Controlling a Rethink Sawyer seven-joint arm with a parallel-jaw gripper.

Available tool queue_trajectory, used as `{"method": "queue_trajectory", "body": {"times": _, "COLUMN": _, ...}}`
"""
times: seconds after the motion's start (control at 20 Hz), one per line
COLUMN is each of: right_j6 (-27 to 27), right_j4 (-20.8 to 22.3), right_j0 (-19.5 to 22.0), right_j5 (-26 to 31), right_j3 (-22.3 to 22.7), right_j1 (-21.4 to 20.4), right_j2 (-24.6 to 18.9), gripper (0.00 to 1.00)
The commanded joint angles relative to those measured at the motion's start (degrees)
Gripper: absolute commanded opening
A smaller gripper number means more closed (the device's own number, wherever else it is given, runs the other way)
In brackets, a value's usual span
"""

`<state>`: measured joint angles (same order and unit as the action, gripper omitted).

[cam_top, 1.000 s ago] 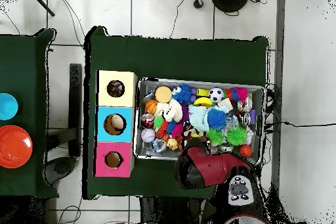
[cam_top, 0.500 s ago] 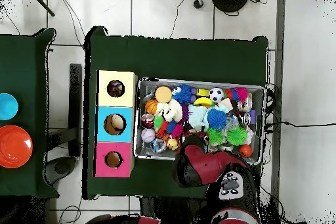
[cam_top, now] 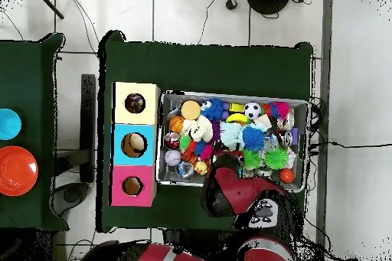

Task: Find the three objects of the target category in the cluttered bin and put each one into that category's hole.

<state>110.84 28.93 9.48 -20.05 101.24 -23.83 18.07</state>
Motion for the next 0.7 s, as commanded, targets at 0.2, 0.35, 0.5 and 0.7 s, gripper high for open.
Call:
{"method": "queue_trajectory", "body": {"times": 0.2, "right_j6": 5.2, "right_j4": -6.3, "right_j0": -1.4, "right_j5": -8.2, "right_j3": -5.7, "right_j1": 4.3, "right_j2": 0.8, "gripper": 1.0}}
{"method": "queue_trajectory", "body": {"times": 0.35, "right_j6": 5.1, "right_j4": -6.6, "right_j0": -1.3, "right_j5": -8.8, "right_j3": -5.9, "right_j1": 4.9, "right_j2": 1.2, "gripper": 1.0}}
{"method": "queue_trajectory", "body": {"times": 0.5, "right_j6": 4.9, "right_j4": -7.1, "right_j0": -1.2, "right_j5": -9.3, "right_j3": -6.3, "right_j1": 5.8, "right_j2": 1.5, "gripper": 1.0}}
{"method": "queue_trajectory", "body": {"times": 0.7, "right_j6": 4.5, "right_j4": -8.8, "right_j0": -1.6, "right_j5": -10.8, "right_j3": -6.9, "right_j1": 7.4, "right_j2": 2.4, "gripper": 1.0}}
